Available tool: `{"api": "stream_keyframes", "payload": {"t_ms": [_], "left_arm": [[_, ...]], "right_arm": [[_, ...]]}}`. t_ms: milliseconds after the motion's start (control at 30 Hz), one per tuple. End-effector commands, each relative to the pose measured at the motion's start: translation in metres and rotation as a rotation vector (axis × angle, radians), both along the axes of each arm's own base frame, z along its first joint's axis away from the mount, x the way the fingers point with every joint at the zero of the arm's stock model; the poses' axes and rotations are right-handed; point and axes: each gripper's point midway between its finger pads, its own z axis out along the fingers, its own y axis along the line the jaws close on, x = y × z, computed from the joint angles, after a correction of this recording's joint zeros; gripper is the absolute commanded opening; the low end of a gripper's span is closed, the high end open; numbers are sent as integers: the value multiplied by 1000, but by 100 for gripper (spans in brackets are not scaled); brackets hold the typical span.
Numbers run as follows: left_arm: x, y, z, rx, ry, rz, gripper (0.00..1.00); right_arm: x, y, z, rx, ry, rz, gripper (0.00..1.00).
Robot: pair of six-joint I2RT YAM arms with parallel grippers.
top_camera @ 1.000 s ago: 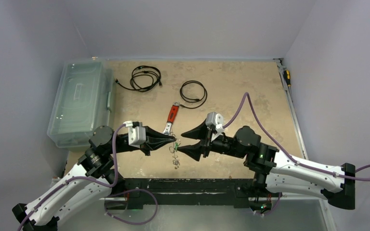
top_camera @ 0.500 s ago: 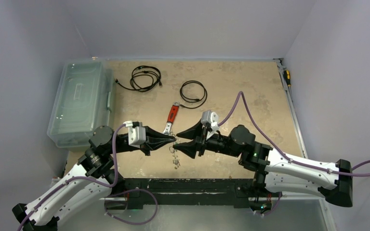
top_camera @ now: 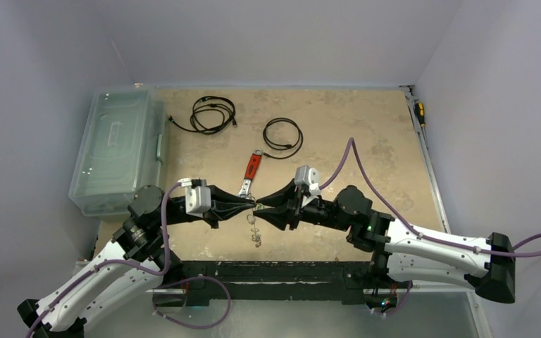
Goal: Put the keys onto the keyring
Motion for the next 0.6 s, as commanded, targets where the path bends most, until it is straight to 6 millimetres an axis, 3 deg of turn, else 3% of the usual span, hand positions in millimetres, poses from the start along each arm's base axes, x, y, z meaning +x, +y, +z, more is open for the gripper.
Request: {"api": "stream_keyframes", "payload": {"t_ms": [0, 333, 567], "left_arm": [[-3, 3, 21, -53, -63, -3, 0], [-5, 2, 21, -49, -63, -19, 0], [-9, 2, 22, -56, -66, -35, 0]], "right_arm": [[-4, 3, 14, 52, -57, 35, 36], [-6, 1, 24, 81, -98, 46, 35], [-5, 3, 18, 61, -100, 56, 22]]}}
